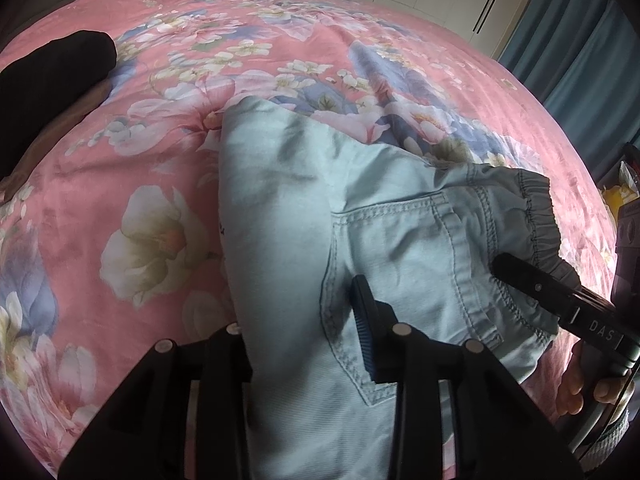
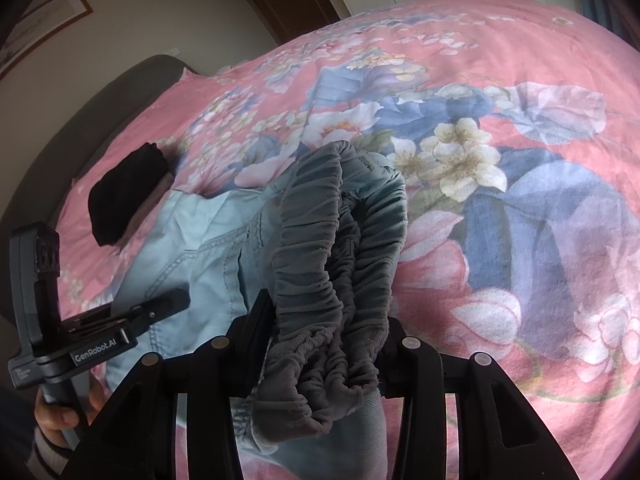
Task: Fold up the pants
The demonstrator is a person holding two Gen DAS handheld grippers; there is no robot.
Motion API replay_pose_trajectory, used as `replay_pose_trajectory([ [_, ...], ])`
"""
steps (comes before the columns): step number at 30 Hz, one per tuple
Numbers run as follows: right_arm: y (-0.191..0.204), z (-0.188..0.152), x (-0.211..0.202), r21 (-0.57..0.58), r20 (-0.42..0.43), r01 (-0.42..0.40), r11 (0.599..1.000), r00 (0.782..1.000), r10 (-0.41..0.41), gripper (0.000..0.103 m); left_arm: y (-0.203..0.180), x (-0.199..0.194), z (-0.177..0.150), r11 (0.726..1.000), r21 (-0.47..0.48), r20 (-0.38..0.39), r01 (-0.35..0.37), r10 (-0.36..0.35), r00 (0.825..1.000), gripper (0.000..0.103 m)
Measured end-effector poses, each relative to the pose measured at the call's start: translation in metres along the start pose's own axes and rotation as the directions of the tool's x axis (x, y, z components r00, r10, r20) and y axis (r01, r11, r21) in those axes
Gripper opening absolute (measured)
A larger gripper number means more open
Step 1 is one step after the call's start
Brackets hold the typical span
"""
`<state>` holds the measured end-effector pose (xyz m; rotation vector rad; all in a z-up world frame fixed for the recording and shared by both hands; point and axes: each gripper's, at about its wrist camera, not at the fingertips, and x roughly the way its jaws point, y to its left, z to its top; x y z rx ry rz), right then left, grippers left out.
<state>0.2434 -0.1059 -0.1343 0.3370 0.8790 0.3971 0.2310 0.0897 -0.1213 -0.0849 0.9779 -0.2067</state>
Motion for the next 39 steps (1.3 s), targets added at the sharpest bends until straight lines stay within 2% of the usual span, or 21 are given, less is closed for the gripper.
replay_pose_trajectory([
  [8, -0.001, -0.001, 0.001, 0.004, -0.005, 0.006, 1.000, 1.000, -0.006, 0.043, 0.000, 0.002, 0.000, 1.000, 0.001, -0.004, -0.012, 0.012, 1.000, 0.040],
  [10, -0.001, -0.001, 0.001, 0.003, -0.006, 0.012, 1.000, 1.000, -0.012, 0.044, 0.000, 0.002, 0.000, 1.000, 0.003, -0.004, -0.023, 0.023, 1.000, 0.043],
  [15, -0.001, -0.002, 0.002, 0.007, -0.014, 0.043, 0.999, 0.999, -0.043, 0.048, 0.002, 0.004, -0.001, 0.998, -0.001, -0.009, -0.062, 0.062, 0.998, 0.060],
  [19, 0.001, -0.001, 0.003, 0.004, -0.022, 0.064, 0.998, 0.998, -0.064, 0.050, 0.005, 0.004, -0.002, 0.997, -0.017, -0.018, -0.077, 0.076, 0.997, 0.065],
  [29, 0.008, -0.010, -0.020, -0.042, -0.021, 0.079, 0.996, 0.997, -0.080, 0.051, 0.003, -0.019, -0.021, 0.996, 0.002, -0.018, -0.085, 0.085, 0.996, 0.064],
  [33, 0.014, -0.019, -0.017, -0.108, -0.046, 0.129, 0.986, 0.990, -0.134, 0.051, 0.002, -0.020, -0.033, 0.996, 0.017, -0.028, -0.088, 0.089, 0.996, 0.066],
  [39, 0.020, -0.022, -0.024, -0.108, -0.046, 0.155, 0.982, 0.986, -0.161, 0.051, -0.003, -0.030, -0.043, 0.996, 0.023, -0.025, -0.087, 0.087, 0.996, 0.064],
])
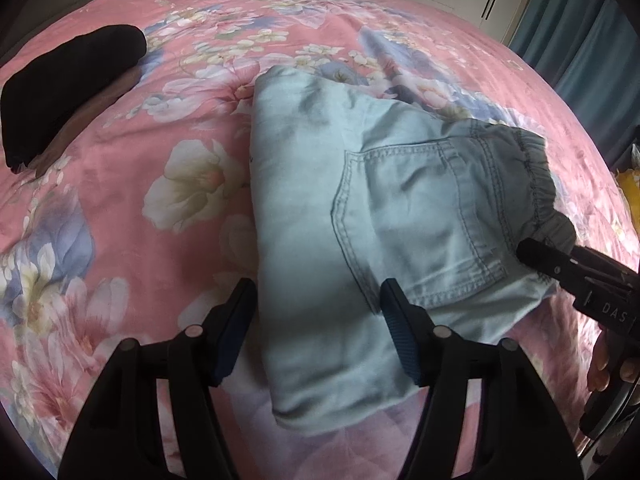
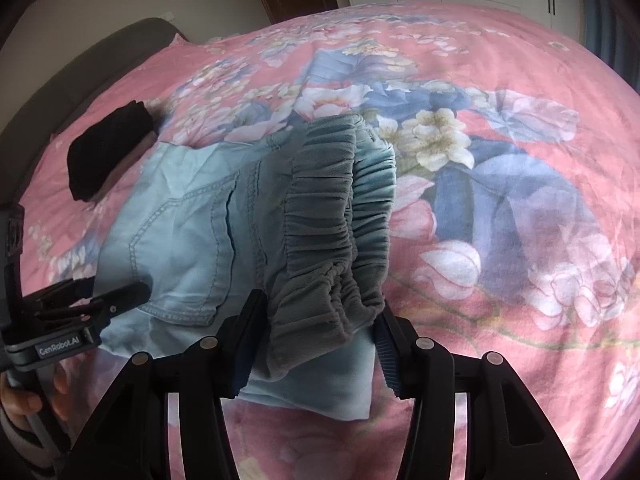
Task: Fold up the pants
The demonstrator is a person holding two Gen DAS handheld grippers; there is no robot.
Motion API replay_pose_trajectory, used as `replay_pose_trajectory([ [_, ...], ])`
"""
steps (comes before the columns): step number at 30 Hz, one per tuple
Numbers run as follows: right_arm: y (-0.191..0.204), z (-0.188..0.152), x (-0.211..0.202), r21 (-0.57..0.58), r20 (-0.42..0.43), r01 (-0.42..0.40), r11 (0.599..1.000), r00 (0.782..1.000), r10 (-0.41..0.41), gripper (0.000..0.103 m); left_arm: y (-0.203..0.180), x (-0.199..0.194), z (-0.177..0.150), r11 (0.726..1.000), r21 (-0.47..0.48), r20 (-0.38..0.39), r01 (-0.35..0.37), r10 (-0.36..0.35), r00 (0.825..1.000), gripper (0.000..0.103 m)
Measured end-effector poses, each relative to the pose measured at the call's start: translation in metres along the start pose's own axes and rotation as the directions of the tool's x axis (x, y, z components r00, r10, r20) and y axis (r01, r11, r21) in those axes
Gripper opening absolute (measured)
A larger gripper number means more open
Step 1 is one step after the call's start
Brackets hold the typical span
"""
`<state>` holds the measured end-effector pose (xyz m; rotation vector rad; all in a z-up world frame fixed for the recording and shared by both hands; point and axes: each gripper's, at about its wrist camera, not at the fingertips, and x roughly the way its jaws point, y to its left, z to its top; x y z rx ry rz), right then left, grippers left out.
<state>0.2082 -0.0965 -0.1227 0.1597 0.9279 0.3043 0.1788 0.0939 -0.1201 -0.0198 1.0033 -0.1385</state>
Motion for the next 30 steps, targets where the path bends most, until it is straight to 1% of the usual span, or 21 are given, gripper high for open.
replay_pose_trajectory([
  [2, 0.002, -0.003, -0.005, -0.018, 0.014, 0.002, 1.000, 1.000, -0.002, 0.052, -0.002, -0.002, -0.006, 1.000, 0.017, 0.001, -0.003, 0.003, 1.000, 0.064],
  [3, 0.003, -0.004, -0.003, -0.023, 0.011, 0.008, 1.000, 1.000, -0.008, 0.052, -0.002, 0.000, -0.009, 1.000, 0.022, -0.005, -0.004, 0.004, 1.000, 0.067],
  [4, 0.002, -0.005, 0.000, -0.025, 0.002, 0.016, 1.000, 1.000, -0.016, 0.053, -0.003, 0.003, -0.012, 1.000, 0.027, -0.015, -0.008, 0.008, 1.000, 0.068],
  [6, 0.000, -0.006, 0.009, -0.016, -0.020, 0.020, 1.000, 1.000, -0.020, 0.054, -0.003, 0.007, -0.014, 1.000, 0.020, -0.018, -0.014, 0.015, 1.000, 0.069],
  [8, 0.000, -0.006, 0.011, -0.004, -0.015, 0.023, 1.000, 1.000, -0.023, 0.054, -0.003, 0.005, -0.013, 1.000, 0.007, -0.019, -0.016, 0.016, 1.000, 0.069],
  [10, 0.004, -0.006, 0.004, -0.001, -0.008, 0.035, 0.999, 0.999, -0.035, 0.054, -0.006, 0.000, -0.013, 1.000, 0.009, -0.017, -0.024, 0.024, 1.000, 0.066],
  [12, 0.008, -0.008, -0.004, -0.012, 0.002, 0.052, 0.999, 0.999, -0.052, 0.054, -0.009, -0.008, -0.014, 0.999, 0.019, -0.004, -0.039, 0.039, 0.999, 0.067],
  [14, 0.011, -0.010, -0.014, -0.019, 0.013, 0.065, 0.998, 0.998, -0.065, 0.054, -0.012, -0.017, -0.015, 0.999, 0.021, 0.009, -0.034, 0.034, 0.999, 0.067],
  [16, 0.014, -0.012, -0.026, -0.028, 0.029, 0.053, 0.998, 0.998, -0.053, 0.054, -0.014, -0.029, -0.016, 0.999, 0.018, 0.029, -0.037, 0.036, 0.999, 0.070],
  [17, 0.016, -0.013, -0.032, -0.031, 0.036, 0.052, 0.998, 0.998, -0.051, 0.055, -0.015, -0.035, -0.016, 0.999, 0.017, 0.037, -0.040, 0.039, 0.999, 0.075],
  [18, 0.018, -0.013, -0.037, -0.034, 0.045, 0.054, 0.998, 0.998, -0.053, 0.057, -0.016, -0.041, -0.017, 0.999, 0.014, 0.048, -0.039, 0.038, 0.998, 0.080],
  [20, 0.023, -0.015, -0.052, -0.041, 0.073, 0.060, 0.997, 0.996, -0.057, 0.076, -0.018, -0.055, -0.019, 1.000, 0.008, 0.070, -0.030, 0.030, 0.997, 0.083],
  [22, 0.027, -0.018, -0.064, -0.050, 0.094, 0.059, 0.997, 0.994, -0.054, 0.082, -0.020, -0.069, -0.020, 1.000, 0.006, 0.088, -0.024, 0.024, 0.996, 0.085],
  [24, 0.033, -0.020, -0.076, -0.062, 0.109, 0.062, 0.996, 0.993, -0.055, 0.083, -0.022, -0.081, -0.022, 1.000, 0.007, 0.098, -0.024, 0.024, 0.995, 0.092],
  [25, 0.035, -0.020, -0.082, -0.068, 0.116, 0.065, 0.996, 0.992, -0.057, 0.087, -0.025, -0.089, -0.023, 1.000, 0.007, 0.106, -0.031, 0.030, 0.994, 0.095],
  [26, 0.038, -0.022, -0.089, -0.078, 0.124, 0.066, 0.995, 0.991, -0.056, 0.095, -0.025, -0.095, -0.024, 0.999, 0.006, 0.115, -0.036, 0.035, 0.993, 0.099],
  [27, 0.041, -0.023, -0.094, -0.087, 0.133, 0.066, 0.994, 0.990, -0.054, 0.099, -0.026, -0.102, -0.026, 0.999, 0.004, 0.125, -0.045, 0.044, 0.991, 0.102],
  [28, 0.044, -0.025, -0.100, -0.095, 0.143, 0.067, 0.993, 0.988, -0.053, 0.102, -0.027, -0.109, -0.027, 0.999, 0.004, 0.136, -0.049, 0.048, 0.990, 0.102],
  [30, 0.049, -0.027, -0.110, -0.111, 0.157, 0.070, 0.991, 0.986, -0.052, 0.102, -0.028, -0.121, -0.030, 0.999, 0.003, 0.148, -0.051, 0.049, 0.988, 0.102],
])
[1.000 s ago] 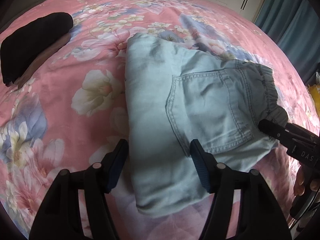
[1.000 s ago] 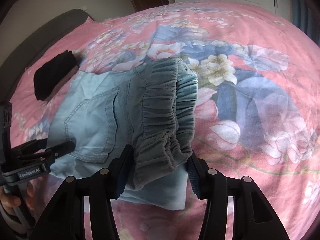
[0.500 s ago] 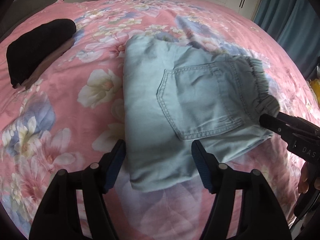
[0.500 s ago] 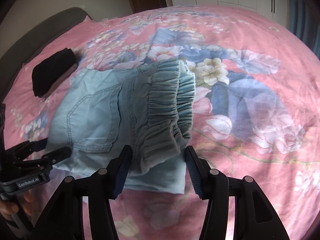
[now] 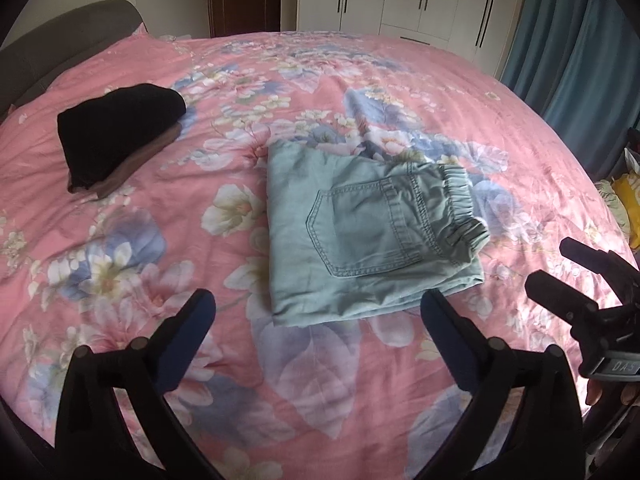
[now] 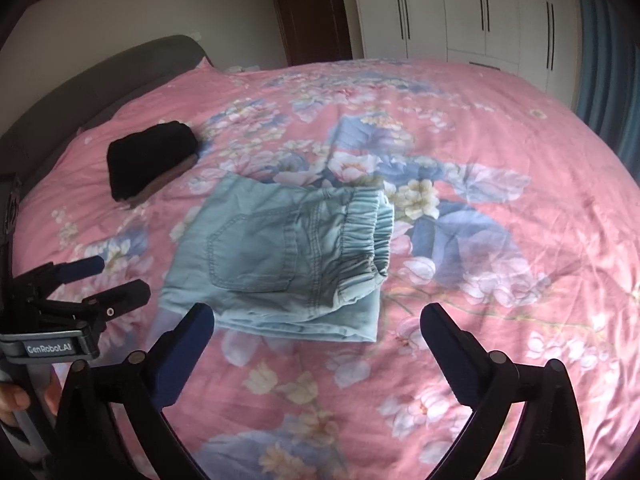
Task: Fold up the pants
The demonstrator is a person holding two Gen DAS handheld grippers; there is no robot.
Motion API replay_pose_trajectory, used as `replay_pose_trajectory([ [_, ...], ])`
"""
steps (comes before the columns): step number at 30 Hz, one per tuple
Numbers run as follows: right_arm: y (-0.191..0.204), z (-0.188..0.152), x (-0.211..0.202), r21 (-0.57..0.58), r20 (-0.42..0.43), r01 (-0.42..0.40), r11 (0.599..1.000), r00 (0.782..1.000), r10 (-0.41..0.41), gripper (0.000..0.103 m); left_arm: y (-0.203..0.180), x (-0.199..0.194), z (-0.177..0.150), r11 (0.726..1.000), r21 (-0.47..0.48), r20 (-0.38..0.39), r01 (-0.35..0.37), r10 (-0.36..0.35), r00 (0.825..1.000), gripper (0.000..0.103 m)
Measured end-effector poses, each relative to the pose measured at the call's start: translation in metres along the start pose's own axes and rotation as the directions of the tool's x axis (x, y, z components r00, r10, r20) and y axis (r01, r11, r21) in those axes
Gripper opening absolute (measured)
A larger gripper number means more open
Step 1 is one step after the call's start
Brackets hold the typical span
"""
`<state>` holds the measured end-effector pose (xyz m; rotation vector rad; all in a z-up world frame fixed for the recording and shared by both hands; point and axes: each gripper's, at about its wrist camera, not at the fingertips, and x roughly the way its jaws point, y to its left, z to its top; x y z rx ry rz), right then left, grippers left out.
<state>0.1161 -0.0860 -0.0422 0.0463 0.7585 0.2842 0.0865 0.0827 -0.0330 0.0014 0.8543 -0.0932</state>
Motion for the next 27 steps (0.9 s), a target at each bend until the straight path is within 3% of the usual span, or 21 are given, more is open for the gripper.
replay_pose_trajectory([
  [14, 0.027, 0.000, -0.050, -0.081, 0.031, 0.018, 0.997, 0.999, -0.016, 0.102, 0.000, -0.045, -0.009, 0.999, -0.013, -0.039, -0.041, 0.040, 0.998, 0.103],
  [18, 0.033, -0.001, -0.056, -0.095, 0.040, 0.009, 0.995, 0.999, -0.005, 0.102, 0.001, -0.050, -0.011, 0.997, -0.010, -0.045, -0.081, 0.080, 0.996, 0.103],
  [27, 0.036, 0.000, -0.060, -0.087, 0.037, -0.009, 0.996, 0.999, 0.012, 0.102, -0.001, -0.060, -0.012, 0.997, -0.010, -0.050, -0.078, 0.078, 0.996, 0.103],
])
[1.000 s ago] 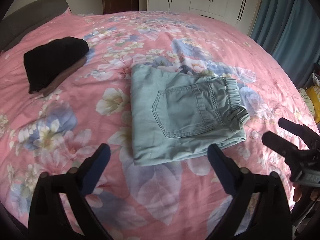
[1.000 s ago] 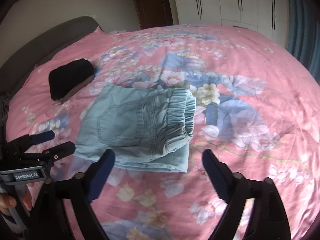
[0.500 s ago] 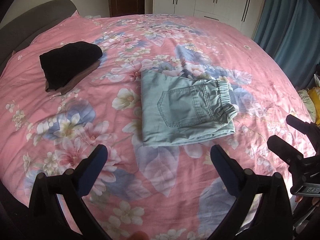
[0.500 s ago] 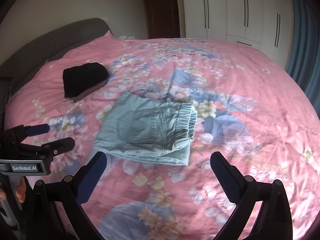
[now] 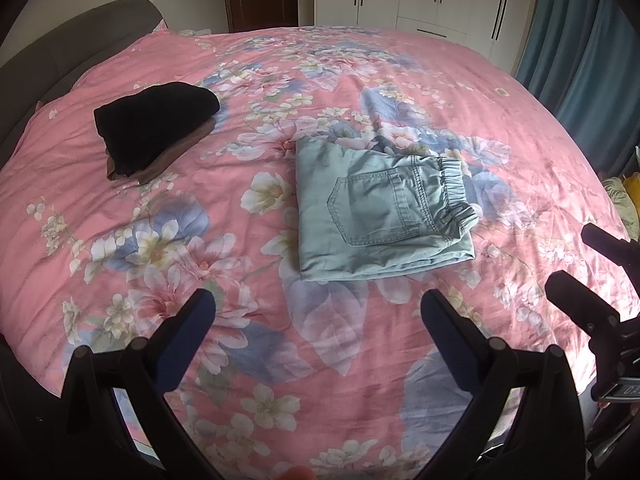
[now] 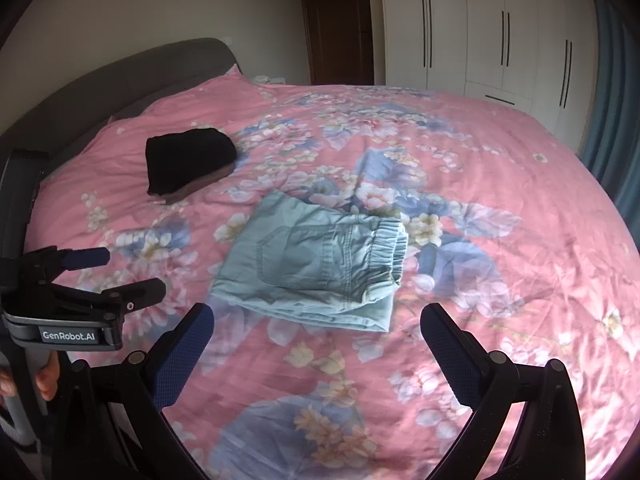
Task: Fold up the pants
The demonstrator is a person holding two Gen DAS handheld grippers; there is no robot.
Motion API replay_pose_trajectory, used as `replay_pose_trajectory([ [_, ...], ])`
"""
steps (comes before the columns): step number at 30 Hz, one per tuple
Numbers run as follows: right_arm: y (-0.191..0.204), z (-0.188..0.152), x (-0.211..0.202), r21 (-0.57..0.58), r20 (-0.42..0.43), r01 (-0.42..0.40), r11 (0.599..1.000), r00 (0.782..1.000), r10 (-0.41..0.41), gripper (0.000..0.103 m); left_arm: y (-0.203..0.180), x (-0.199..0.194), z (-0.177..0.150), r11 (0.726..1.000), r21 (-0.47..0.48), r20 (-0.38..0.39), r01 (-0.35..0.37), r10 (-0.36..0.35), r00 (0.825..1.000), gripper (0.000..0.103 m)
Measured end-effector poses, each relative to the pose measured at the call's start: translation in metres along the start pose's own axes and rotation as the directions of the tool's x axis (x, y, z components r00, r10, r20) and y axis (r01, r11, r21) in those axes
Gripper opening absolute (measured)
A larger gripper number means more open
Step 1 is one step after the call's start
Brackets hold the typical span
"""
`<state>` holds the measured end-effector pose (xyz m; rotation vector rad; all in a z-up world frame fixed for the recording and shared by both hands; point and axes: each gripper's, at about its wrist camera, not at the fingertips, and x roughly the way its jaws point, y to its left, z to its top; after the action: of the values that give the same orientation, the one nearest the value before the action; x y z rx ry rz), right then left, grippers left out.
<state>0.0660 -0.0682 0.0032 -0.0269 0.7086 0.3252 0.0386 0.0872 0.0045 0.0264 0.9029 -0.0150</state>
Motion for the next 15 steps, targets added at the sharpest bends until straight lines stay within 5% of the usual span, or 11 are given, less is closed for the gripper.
replay_pose_trajectory([
  [15, -0.0066, -0.0032, 0.0032, 0.039, -0.022, -0.002, 0.999, 1.000, 0.003, 0.102, -0.0040, -0.0013, -0.0005, 1.000, 0.011, -0.005, -0.005, 0.006, 1.000, 0.103],
])
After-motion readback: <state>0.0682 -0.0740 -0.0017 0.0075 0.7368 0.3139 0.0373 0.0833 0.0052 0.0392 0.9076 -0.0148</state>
